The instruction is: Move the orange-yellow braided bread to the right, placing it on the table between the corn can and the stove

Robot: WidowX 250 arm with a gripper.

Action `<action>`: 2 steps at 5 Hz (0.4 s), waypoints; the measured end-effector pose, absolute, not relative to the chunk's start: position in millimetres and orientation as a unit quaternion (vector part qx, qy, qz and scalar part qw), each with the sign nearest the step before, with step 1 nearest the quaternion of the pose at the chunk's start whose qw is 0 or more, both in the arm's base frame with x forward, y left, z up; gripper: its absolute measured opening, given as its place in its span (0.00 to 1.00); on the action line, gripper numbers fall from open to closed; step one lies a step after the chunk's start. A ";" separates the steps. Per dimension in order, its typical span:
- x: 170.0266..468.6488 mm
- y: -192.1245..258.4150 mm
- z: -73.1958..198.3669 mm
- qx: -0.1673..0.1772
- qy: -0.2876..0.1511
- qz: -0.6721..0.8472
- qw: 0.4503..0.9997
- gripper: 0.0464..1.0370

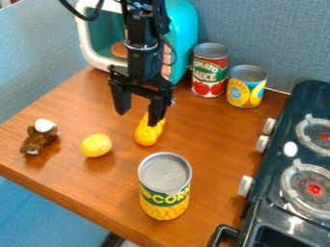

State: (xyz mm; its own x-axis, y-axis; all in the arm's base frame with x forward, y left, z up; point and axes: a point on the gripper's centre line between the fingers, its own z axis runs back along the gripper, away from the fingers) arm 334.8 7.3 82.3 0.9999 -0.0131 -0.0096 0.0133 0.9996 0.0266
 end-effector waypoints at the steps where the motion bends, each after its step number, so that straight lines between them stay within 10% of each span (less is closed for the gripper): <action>1: 340.4 8.0 78.9 0.015 -0.002 0.011 1.000 0.96; 2: 348.4 9.0 73.0 0.018 0.003 0.029 0.999 0.96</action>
